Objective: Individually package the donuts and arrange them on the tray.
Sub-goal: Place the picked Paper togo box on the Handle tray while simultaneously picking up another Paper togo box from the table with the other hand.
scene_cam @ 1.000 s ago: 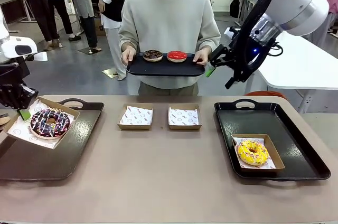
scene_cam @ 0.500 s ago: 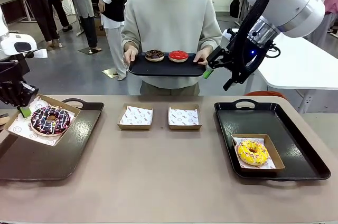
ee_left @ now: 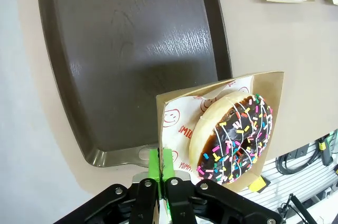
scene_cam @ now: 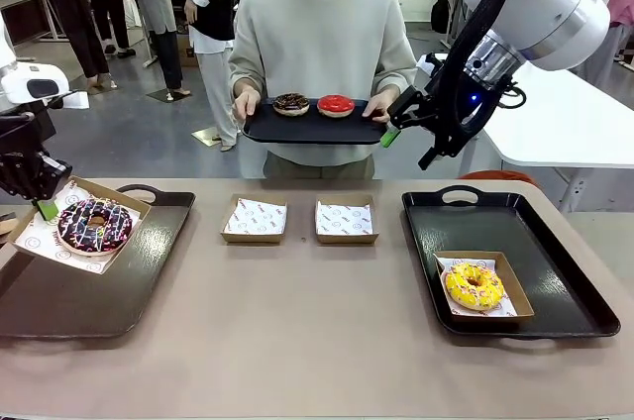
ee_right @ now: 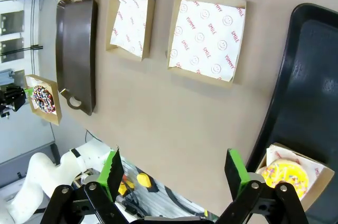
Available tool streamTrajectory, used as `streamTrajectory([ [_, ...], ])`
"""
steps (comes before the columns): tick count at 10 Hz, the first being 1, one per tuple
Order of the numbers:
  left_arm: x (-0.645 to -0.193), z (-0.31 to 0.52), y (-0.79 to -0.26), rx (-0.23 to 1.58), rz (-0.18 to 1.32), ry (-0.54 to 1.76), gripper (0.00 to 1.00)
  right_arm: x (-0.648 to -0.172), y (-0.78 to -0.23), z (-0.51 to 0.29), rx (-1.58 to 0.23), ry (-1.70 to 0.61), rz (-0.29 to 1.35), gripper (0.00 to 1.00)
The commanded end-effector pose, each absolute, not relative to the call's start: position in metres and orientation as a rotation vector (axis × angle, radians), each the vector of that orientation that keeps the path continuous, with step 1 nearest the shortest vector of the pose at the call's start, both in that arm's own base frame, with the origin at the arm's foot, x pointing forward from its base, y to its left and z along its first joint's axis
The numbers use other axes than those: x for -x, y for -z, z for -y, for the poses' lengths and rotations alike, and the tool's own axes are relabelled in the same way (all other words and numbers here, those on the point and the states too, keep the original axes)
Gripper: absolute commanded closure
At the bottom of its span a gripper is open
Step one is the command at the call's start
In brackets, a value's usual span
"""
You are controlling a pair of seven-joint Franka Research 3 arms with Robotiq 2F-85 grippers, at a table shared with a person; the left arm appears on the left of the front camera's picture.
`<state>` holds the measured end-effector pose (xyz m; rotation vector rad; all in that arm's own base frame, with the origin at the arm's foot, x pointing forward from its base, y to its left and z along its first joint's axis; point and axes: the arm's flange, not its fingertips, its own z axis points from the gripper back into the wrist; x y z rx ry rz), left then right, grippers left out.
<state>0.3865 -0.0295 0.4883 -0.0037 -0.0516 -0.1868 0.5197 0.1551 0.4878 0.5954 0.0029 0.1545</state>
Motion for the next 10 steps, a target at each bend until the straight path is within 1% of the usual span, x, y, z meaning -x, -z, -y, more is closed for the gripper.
streamTrajectory([
  [1,-0.384,0.029,-0.483,0.010,0.047,0.136,0.99,-0.524,-0.485,-0.173,-0.482,-0.172,0.012,0.00],
  [2,-0.377,0.026,-0.478,0.024,0.054,0.102,0.99,-0.529,-0.484,-0.191,-0.399,-0.183,0.019,0.00],
  [4,-0.371,0.019,-0.471,0.030,0.051,0.012,0.99,-0.541,-0.478,-0.216,-0.295,-0.212,0.036,0.00],
  [6,-0.369,0.014,-0.460,0.065,0.041,-0.010,0.99,-0.553,-0.465,-0.233,-0.209,-0.204,0.048,0.00],
  [10,-0.378,0.001,-0.426,0.087,-0.003,-0.022,0.99,-0.582,-0.419,-0.239,-0.120,-0.131,0.095,0.00],
])
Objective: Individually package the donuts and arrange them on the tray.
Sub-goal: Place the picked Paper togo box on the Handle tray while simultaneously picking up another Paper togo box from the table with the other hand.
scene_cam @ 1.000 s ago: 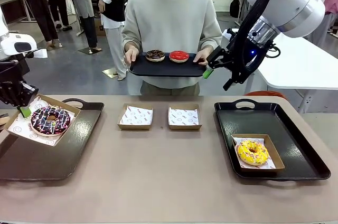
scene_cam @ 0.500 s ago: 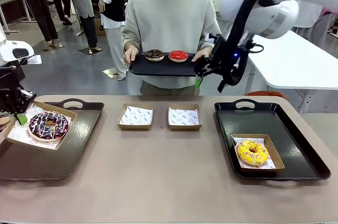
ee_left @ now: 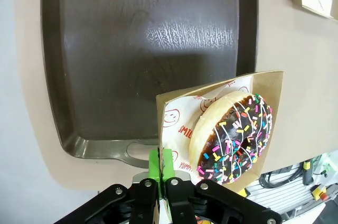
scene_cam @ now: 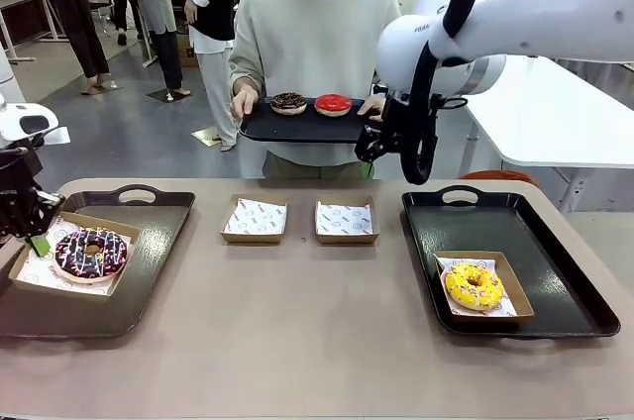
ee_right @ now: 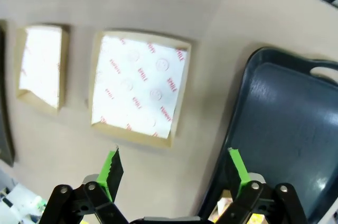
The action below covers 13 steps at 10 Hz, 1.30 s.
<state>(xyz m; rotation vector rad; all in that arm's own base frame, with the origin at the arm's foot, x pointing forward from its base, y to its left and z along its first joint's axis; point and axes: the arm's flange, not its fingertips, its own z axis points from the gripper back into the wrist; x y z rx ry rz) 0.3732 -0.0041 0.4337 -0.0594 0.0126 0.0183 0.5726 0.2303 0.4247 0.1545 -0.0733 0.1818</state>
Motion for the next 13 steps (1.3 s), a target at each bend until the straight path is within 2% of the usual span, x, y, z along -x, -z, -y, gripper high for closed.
streamTrajectory([
  [1,-0.380,0.002,-0.423,0.098,-0.006,-0.025,0.99,-0.585,-0.409,-0.240,-0.109,-0.099,0.114,0.00],
  [5,-0.386,0.003,-0.414,0.116,-0.040,-0.037,0.99,-0.588,-0.373,-0.251,-0.073,0.010,0.117,0.00],
  [6,-0.382,0.004,-0.413,0.094,-0.038,-0.044,0.99,-0.586,-0.383,-0.240,-0.123,-0.069,0.098,0.00],
  [10,-0.382,0.004,-0.413,0.094,-0.038,-0.044,0.99,-0.586,-0.383,-0.240,-0.123,-0.069,0.098,0.00],
  [13,-0.393,0.011,-0.410,0.060,-0.046,-0.056,0.99,-0.584,-0.368,-0.260,-0.053,0.027,0.189,0.00],
])
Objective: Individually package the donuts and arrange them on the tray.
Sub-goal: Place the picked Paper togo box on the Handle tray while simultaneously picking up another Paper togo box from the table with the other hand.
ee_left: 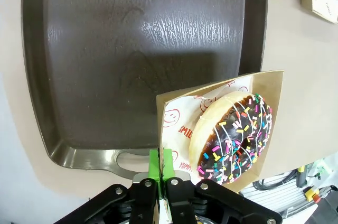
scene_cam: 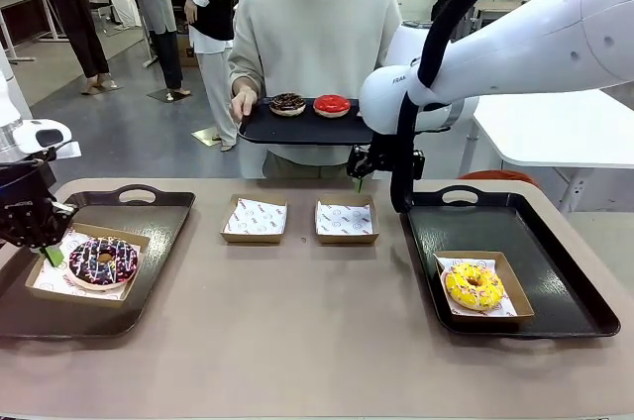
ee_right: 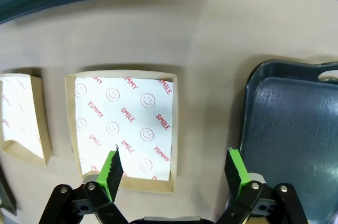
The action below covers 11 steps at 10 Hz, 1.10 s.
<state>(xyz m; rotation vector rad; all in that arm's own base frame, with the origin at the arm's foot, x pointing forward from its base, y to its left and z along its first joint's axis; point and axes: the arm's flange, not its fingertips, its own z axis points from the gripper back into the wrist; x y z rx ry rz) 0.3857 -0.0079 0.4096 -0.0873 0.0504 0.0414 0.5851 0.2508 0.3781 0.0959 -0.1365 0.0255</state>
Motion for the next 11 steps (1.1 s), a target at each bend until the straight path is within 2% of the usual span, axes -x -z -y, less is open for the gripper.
streamTrajectory([
  [1,-0.395,0.013,-0.408,0.054,-0.048,-0.052,0.99,-0.583,-0.363,-0.263,-0.060,0.019,0.200,0.00],
  [11,-0.410,0.018,-0.382,0.041,-0.103,-0.028,0.99,-0.585,-0.307,-0.258,-0.057,-0.045,0.139,0.00],
])
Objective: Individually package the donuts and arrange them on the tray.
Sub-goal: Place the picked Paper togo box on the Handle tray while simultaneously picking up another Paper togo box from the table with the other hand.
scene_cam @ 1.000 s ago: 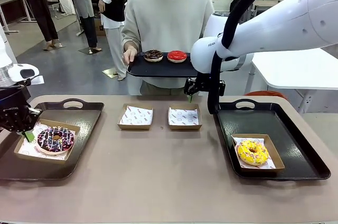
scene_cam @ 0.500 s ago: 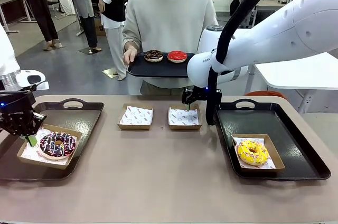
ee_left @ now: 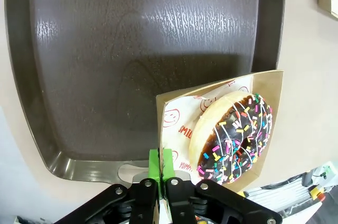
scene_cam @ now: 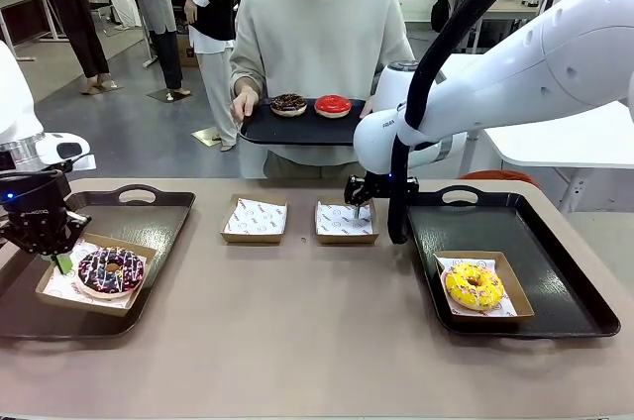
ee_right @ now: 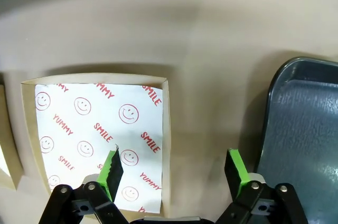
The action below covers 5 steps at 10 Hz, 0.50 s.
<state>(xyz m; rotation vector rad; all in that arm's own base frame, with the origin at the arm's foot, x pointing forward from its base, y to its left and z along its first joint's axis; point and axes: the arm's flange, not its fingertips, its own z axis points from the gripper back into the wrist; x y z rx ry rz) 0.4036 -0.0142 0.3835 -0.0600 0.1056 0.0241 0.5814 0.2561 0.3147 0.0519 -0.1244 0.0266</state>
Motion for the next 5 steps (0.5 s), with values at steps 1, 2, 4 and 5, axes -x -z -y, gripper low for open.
streamTrajectory([
  [1,-0.410,0.020,-0.382,0.031,-0.100,-0.014,0.99,-0.585,-0.305,-0.260,-0.061,-0.053,0.134,0.00],
  [2,-0.411,0.019,-0.382,0.024,-0.096,-0.008,0.99,-0.585,-0.305,-0.260,-0.064,-0.055,0.131,0.00],
  [4,-0.413,0.022,-0.376,0.013,-0.098,0.007,0.99,-0.584,-0.305,-0.263,-0.070,-0.073,0.134,0.00],
  [5,-0.414,0.023,-0.371,-0.002,-0.106,0.006,0.99,-0.584,-0.304,-0.263,-0.075,-0.074,0.132,0.00],
])
